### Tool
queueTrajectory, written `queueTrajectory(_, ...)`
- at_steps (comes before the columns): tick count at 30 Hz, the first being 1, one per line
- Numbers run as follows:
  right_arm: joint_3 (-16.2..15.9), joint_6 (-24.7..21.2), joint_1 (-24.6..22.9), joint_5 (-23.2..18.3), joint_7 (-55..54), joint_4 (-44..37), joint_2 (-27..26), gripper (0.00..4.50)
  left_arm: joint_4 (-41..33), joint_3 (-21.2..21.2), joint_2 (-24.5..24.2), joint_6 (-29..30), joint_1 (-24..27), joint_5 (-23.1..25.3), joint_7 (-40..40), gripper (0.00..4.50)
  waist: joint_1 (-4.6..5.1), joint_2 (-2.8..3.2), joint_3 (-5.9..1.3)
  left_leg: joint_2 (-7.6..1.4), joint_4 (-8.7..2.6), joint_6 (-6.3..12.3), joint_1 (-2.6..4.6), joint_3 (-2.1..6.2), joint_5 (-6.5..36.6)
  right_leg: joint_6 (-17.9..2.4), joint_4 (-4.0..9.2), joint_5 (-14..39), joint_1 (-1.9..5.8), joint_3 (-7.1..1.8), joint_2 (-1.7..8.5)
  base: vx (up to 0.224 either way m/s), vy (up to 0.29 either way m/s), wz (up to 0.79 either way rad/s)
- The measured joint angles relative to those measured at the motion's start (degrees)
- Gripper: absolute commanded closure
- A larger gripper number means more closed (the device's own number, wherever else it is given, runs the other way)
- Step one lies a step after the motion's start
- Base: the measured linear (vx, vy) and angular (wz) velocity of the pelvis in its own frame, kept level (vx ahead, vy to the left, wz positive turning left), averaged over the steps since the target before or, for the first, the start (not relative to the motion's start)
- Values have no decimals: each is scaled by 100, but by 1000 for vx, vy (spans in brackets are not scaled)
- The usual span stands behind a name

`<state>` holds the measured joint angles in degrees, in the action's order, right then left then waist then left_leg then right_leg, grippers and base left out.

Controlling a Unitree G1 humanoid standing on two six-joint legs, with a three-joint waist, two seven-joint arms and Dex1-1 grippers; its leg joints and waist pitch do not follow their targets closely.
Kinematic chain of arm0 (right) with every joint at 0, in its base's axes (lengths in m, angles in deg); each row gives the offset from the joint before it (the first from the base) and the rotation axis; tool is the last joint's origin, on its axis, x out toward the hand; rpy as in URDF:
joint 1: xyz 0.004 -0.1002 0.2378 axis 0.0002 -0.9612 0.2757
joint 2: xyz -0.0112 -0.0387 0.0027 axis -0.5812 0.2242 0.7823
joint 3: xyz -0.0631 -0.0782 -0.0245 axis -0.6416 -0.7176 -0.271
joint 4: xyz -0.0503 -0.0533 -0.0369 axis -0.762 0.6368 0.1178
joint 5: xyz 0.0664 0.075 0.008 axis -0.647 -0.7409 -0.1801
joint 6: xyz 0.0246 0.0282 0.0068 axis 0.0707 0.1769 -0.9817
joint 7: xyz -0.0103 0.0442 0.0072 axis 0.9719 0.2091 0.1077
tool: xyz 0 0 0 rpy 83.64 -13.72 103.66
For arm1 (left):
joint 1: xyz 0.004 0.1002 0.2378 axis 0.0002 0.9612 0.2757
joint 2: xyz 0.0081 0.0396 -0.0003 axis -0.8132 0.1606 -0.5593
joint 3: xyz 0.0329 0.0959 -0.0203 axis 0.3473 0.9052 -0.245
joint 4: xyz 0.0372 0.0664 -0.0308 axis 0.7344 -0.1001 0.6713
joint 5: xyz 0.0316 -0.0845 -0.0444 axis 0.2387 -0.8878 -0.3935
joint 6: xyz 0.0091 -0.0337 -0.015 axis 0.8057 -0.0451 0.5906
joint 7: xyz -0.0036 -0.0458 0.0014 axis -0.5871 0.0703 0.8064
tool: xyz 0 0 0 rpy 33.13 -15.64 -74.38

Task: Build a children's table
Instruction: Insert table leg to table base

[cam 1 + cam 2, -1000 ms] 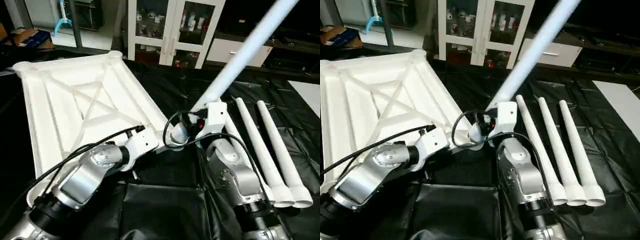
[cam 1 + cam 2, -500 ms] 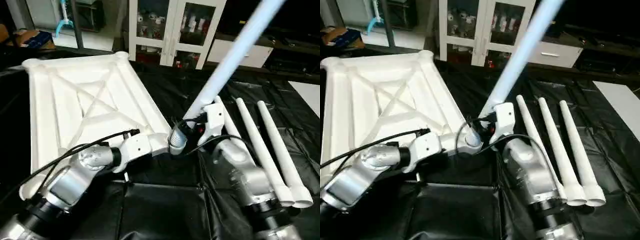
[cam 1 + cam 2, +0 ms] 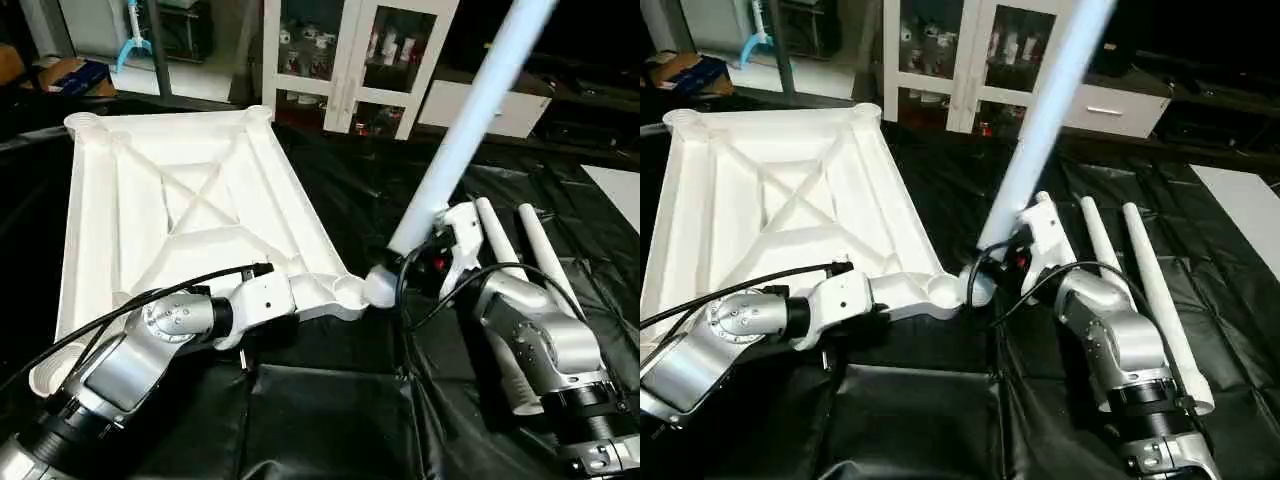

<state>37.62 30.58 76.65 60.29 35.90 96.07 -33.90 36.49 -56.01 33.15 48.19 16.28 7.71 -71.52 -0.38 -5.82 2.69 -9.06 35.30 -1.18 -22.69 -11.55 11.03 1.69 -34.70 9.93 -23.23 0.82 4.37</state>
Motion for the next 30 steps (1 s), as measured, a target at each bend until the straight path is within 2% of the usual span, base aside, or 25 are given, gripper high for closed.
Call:
queueTrajectory(5, 88, -364, -14, -471, 206, -73, -140, 262, 0, -45, 11, -59, 44, -5, -50, 450, -4, -1, 0, 0, 13, 0, -1, -1, 0, 0, -8, 1, 0, -3, 1, 0, 0, 0)
queueTrajectory(11, 688, -1203, 103, -1271, 569, -92, -66, 262, -21, -48, 50, -104, 64, -61, -252, 450, -40, -1, 0, 0, 17, 1, -1, -2, 0, -6, -15, 4, 0, -2, 2, 0, 0, 0)
queueTrajectory(13, 712, -1352, 155, -1395, 725, -43, 32, 262, -35, -45, 58, -104, 68, -79, -323, 450, -56, -1, 0, -1, 19, 1, 0, -1, 0, -10, -22, 7, -2, -2, 2, 0, 0, 0)
queueTrajectory(19, 580, -1521, 160, -1351, 957, 39, 138, 262, -147, -20, 62, -104, 120, -132, -611, 450, -108, -1, 0, -2, 21, 0, 0, -2, 0, -10, -27, 7, -6, -2, 2, 0, 0, 0)
queueTrajectory(22, 391, -1424, 117, -1109, 946, 43, 112, 262, -204, 38, 62, -104, 124, -155, -722, 450, -150, -2, 1, -2, 22, 0, 0, -2, 0, -9, -27, 8, -6, -2, 2, 0, 0, 0)
queueTrajectory(26, 324, -1338, 18, -894, 794, 43, 41, 262, -208, 42, 65, -104, 125, -154, -746, 450, -149, 1, 4, -2, 24, 0, -1, -7, 0, -8, -27, 8, -7, -5, 4, 0, 0, 0)
queueTrajectory(30, 297, -1242, 17, -853, 782, 30, 41, 262, -202, 34, 67, -104, 125, -147, -764, 450, -148, 1, 4, -2, 24, 0, 0, -7, 0, -8, -28, 8, -8, -4, 4, 0, 0, 0)
